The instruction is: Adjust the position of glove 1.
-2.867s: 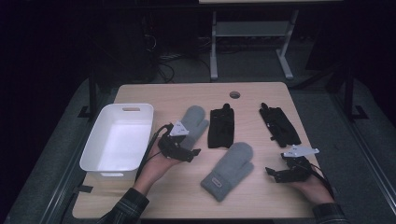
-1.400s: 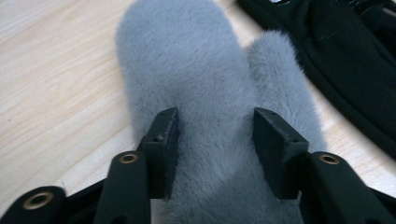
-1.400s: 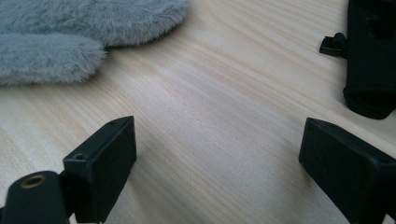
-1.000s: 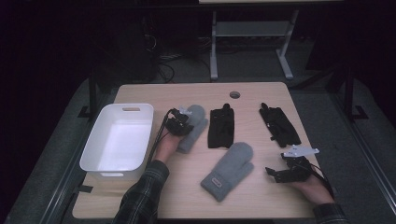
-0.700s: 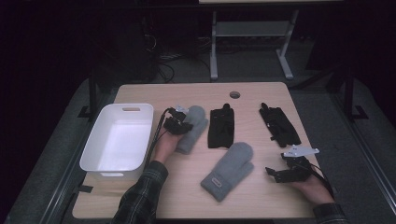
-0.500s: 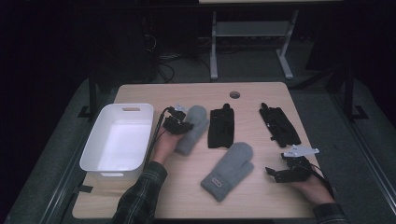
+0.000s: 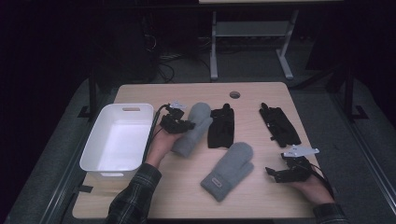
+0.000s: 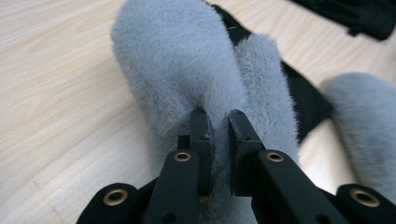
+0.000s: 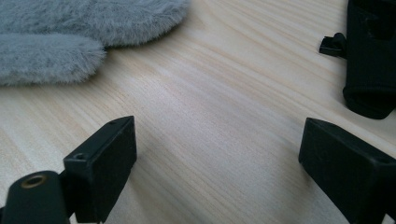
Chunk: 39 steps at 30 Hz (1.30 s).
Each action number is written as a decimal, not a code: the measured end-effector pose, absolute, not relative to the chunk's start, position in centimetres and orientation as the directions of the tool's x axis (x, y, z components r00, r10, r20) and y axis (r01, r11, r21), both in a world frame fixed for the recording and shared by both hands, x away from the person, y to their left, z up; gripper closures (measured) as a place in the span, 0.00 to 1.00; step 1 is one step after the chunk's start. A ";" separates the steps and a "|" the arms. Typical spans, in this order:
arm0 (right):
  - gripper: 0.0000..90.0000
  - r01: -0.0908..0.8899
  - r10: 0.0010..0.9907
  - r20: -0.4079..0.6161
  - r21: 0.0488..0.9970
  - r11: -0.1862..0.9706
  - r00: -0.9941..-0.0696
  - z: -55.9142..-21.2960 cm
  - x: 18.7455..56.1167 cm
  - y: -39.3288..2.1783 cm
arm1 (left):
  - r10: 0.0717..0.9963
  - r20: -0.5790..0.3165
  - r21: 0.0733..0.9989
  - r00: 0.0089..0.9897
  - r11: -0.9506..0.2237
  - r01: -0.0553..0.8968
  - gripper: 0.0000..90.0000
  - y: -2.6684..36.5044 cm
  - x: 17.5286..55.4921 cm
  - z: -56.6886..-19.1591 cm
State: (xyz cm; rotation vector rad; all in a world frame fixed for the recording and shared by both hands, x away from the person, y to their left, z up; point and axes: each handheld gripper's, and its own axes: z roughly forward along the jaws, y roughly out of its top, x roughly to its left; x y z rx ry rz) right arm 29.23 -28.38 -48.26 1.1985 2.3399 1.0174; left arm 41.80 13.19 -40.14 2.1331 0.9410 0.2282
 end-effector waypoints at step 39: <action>0.12 0.571 0.801 0.033 0.719 0.396 -0.597 -48.3 29.2 -28.4 | 0.512 -0.240 0.675 0.825 -0.522 0.521 0.91 6.4 34.2 -37.4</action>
